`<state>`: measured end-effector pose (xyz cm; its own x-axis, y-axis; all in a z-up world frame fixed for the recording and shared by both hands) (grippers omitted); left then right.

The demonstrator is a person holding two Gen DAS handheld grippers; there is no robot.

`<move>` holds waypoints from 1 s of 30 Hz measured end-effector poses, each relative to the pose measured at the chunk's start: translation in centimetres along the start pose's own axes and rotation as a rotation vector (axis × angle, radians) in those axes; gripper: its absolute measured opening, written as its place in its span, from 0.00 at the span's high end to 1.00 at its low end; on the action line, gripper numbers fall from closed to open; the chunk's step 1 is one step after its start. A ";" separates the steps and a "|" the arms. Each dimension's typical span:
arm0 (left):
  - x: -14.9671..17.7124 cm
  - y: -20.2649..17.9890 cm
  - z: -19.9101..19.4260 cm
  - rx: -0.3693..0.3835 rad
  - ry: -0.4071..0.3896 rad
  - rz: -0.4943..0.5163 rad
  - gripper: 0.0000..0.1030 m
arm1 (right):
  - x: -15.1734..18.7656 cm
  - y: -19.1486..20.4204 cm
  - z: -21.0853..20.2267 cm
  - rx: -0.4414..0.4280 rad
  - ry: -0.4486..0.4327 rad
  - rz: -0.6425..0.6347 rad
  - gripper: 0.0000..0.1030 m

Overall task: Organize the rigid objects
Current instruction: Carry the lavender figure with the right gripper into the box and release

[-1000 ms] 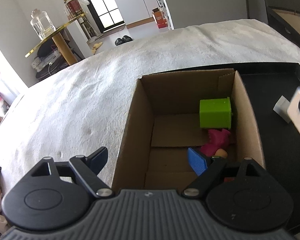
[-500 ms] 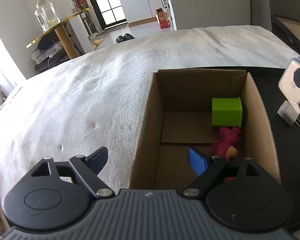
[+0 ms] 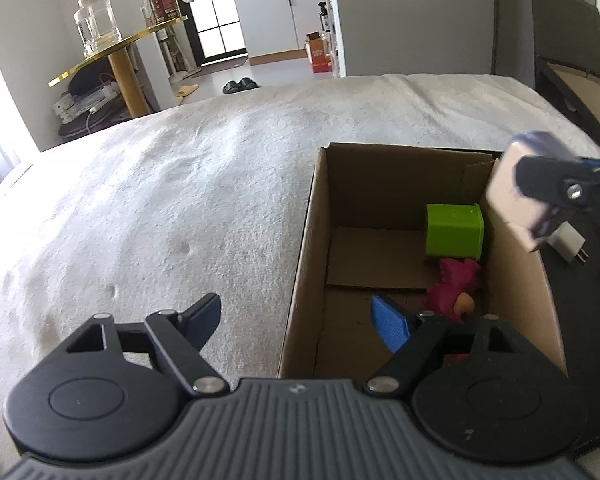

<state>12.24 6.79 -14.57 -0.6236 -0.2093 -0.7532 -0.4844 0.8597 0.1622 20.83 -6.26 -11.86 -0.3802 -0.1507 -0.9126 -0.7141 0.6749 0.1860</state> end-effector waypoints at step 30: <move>0.1 0.6 0.4 0.039 0.014 -0.059 0.78 | 1.4 2.6 2.9 0.028 0.119 -0.032 0.55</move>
<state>12.11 7.48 -14.84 -0.6034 -0.2663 -0.7517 -0.4965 0.8631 0.0928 20.12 -2.63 -13.68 -0.4258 -0.2558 -0.8679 -0.7109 0.6880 0.1460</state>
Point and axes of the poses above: each gripper's, at about its wrist camera, not at the fingertips, and z roughly the way its jaws point, y to its left, x to its underside, the point moved 3 cm from there along z, roughly the way its jaws point, and after that the axes turned 6 degrees about -y, right-handed, at the moved point
